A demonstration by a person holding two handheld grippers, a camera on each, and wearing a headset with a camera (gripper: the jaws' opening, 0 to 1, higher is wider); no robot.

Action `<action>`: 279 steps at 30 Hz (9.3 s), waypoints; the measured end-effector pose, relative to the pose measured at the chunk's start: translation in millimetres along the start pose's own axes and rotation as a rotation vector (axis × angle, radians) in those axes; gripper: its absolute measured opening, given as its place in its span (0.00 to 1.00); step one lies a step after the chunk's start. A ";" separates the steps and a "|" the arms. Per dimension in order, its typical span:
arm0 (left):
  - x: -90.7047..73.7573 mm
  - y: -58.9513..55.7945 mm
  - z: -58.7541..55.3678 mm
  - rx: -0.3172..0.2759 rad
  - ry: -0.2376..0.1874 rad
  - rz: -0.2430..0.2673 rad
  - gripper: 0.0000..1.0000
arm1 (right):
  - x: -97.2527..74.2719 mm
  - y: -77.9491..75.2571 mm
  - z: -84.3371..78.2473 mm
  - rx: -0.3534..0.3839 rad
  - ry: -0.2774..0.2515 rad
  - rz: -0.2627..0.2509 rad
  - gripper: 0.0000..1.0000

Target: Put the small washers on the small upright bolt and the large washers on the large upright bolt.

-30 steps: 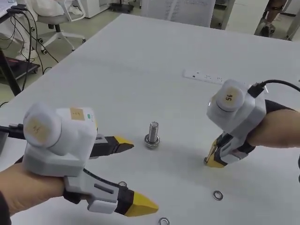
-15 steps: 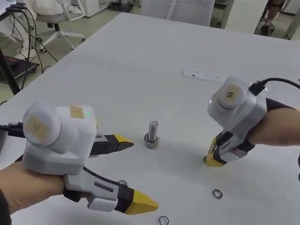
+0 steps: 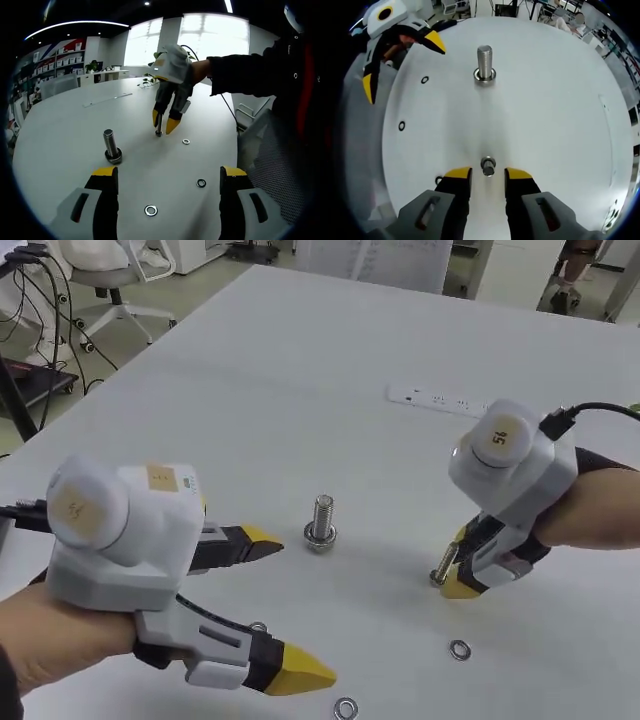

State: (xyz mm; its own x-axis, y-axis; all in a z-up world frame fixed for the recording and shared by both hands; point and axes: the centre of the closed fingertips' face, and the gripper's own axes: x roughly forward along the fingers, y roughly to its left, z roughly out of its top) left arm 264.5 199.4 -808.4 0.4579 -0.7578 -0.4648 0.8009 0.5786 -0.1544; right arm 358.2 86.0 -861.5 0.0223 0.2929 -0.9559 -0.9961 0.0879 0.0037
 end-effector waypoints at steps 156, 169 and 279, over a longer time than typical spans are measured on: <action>-4.0 -1.8 8.5 0.015 -0.028 0.001 0.82 | -48.2 35.9 -13.7 -0.002 -0.012 -0.050 0.13; -4.4 -0.2 9.7 0.011 -0.027 0.006 0.82 | -63.3 20.2 3.7 -0.040 -0.030 -0.088 0.13; 0.9 3.3 0.9 -0.011 0.004 0.001 0.81 | 3.9 -3.3 8.6 -0.015 -0.024 -0.044 0.13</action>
State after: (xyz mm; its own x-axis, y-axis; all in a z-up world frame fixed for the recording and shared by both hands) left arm 267.8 200.4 -808.5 0.4573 -0.7562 -0.4680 0.7962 0.5826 -0.1633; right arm 362.4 95.1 -862.7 0.0680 0.3119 -0.9477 -0.9953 0.0868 -0.0428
